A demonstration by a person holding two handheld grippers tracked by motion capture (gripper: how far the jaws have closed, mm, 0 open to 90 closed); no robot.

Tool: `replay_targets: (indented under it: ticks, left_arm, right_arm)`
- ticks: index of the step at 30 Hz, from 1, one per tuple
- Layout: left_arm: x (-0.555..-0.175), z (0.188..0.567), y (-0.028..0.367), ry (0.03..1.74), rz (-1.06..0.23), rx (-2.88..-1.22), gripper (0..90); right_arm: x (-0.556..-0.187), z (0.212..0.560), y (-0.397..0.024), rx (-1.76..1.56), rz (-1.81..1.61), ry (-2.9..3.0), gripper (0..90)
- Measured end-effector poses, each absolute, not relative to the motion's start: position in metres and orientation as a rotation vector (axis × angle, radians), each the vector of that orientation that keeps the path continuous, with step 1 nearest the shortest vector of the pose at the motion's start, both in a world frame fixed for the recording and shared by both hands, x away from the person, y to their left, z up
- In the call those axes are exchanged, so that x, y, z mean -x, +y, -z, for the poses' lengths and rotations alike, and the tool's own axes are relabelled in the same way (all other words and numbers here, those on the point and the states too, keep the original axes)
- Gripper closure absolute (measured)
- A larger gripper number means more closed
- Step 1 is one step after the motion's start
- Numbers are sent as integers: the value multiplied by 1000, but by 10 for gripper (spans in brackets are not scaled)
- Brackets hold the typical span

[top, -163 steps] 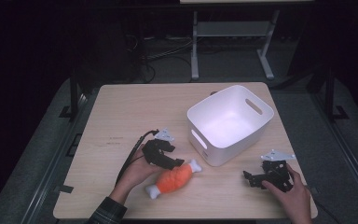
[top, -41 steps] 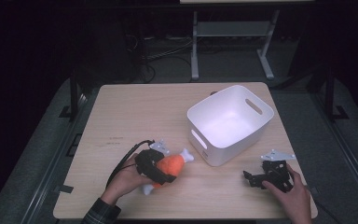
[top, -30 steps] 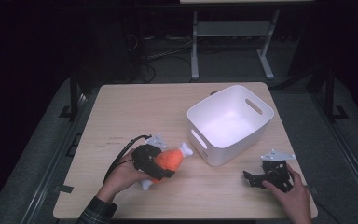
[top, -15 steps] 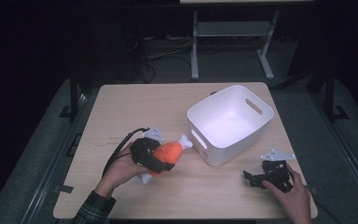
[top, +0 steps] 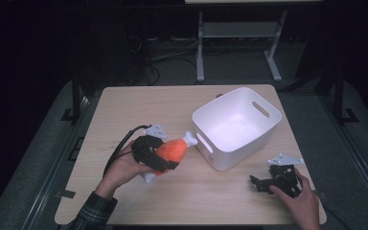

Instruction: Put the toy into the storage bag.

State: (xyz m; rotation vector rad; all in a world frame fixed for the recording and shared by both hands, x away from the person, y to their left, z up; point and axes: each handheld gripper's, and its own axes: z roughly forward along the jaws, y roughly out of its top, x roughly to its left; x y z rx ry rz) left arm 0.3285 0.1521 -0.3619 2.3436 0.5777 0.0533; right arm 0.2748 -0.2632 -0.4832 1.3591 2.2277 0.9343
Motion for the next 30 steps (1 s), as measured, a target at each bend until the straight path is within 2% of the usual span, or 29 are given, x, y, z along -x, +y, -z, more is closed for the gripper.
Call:
replay_targets:
  ticks: [30]
  left_arm:
    - [-353, 325, 143, 552, -65, -2289, 213]
  right_arm:
    - [-275, 483, -263, -1356, -934, 2227, 2]
